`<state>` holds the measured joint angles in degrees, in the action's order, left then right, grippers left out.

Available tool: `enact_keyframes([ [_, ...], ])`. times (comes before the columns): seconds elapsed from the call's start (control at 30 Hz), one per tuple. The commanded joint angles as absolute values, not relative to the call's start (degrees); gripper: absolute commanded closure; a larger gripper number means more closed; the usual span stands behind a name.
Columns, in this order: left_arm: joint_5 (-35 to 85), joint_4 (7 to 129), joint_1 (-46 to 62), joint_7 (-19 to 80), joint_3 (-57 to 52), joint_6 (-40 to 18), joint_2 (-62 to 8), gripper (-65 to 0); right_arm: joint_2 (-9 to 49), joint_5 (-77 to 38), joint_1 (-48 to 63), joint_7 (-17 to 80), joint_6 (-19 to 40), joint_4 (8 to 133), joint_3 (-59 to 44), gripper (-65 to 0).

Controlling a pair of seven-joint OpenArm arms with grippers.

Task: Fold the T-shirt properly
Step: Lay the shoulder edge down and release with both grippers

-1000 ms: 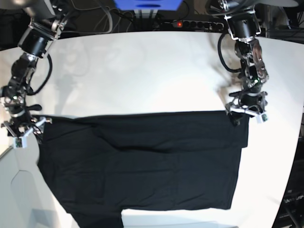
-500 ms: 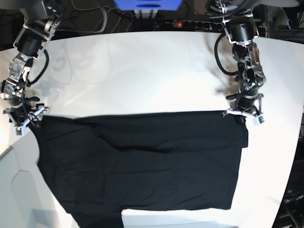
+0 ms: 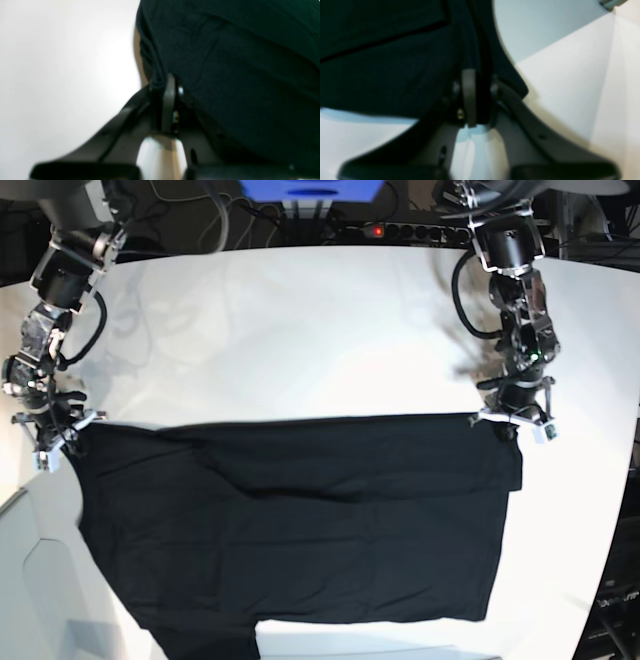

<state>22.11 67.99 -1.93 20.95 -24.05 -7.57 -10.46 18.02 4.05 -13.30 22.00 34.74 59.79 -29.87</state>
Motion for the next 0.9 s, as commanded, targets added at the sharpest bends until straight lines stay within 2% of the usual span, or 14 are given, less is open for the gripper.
enact_keyframes([
  [0.0,21.9,68.6,-2.3,21.3,-24.3,-7.7,-11.0,-0.4,19.1,3.1,-14.4,20.7,34.8,61.1,-30.2,0.0],
  [0.3,21.9,68.9,-2.3,21.3,-24.3,-7.7,-11.1,-0.4,19.5,3.1,-14.0,20.7,34.8,62.7,-30.3,0.0],
  [0.47,21.9,69.2,-2.3,21.3,-24.3,-7.7,-11.3,-0.4,18.9,3.0,-12.7,20.7,34.8,66.8,-33.8,0.0],
  [0.87,21.9,69.2,-2.3,21.3,-24.3,-7.7,-11.3,-0.4,18.6,3.0,-12.5,20.7,34.8,66.7,-36.4,0.0],
])
